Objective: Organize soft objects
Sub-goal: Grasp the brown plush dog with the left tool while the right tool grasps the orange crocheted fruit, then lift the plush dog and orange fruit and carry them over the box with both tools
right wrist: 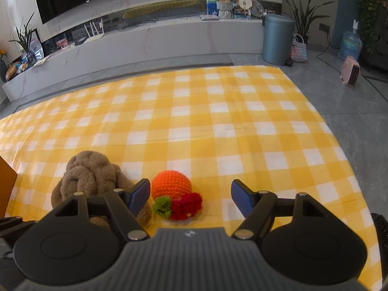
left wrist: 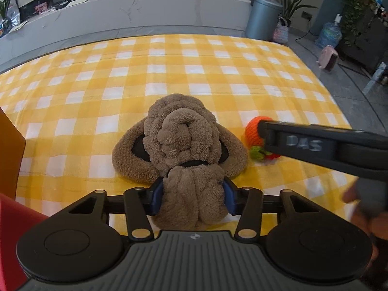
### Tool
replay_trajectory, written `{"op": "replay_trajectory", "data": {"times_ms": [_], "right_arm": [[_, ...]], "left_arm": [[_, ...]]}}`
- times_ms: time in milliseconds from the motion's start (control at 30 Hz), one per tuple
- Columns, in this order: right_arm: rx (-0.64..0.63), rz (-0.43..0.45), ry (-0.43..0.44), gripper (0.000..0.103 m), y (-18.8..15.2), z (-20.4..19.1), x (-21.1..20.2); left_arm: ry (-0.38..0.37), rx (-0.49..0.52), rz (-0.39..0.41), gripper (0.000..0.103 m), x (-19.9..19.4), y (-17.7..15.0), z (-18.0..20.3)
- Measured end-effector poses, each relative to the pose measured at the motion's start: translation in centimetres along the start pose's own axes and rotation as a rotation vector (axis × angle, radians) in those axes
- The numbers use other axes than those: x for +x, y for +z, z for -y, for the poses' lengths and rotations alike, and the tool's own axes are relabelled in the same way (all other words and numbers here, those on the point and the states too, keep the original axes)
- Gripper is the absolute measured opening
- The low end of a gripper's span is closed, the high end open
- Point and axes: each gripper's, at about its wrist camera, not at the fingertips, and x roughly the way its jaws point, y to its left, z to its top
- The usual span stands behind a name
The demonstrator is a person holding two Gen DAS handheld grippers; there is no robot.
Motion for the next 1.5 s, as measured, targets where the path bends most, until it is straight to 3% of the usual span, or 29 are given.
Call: {"op": "replay_trajectory", "data": {"times_ms": [200, 433, 500, 600, 833, 1233, 1500], "right_arm": [[0.010, -0.030, 0.032, 0.073, -0.1, 0.1, 1.6], [-0.062, -0.025, 0.014, 0.072, -0.2, -1.1, 2.0], [-0.063, -0.035, 0.023, 0.068, -0.2, -1.0, 2.3], [-0.047, -0.042, 0.046, 0.050, -0.3, -0.9, 2.5], [-0.081, -0.041, 0.044, 0.046, -0.4, -1.1, 2.2], [-0.032, 0.090, 0.017, 0.046, -0.7, -1.1, -3.3], [-0.015, 0.139, -0.035, 0.046, -1.4, -2.0, -6.2]], "left_arm": [[-0.035, 0.024, 0.055, 0.055, -2.9, -0.3, -0.2], [-0.055, 0.041, 0.098, 0.056, -5.7, 0.1, -0.1], [-0.066, 0.038, 0.108, 0.056, -6.4, -0.1, -0.2], [-0.085, 0.037, 0.114, 0.056, -7.4, -0.2, -0.5], [-0.091, 0.009, 0.165, 0.056, -10.2, -0.2, -2.1], [-0.144, -0.033, 0.271, 0.056, -15.4, -0.4, -5.2], [-0.107, -0.086, 0.325, 0.056, -19.1, -1.8, -9.6]]}}
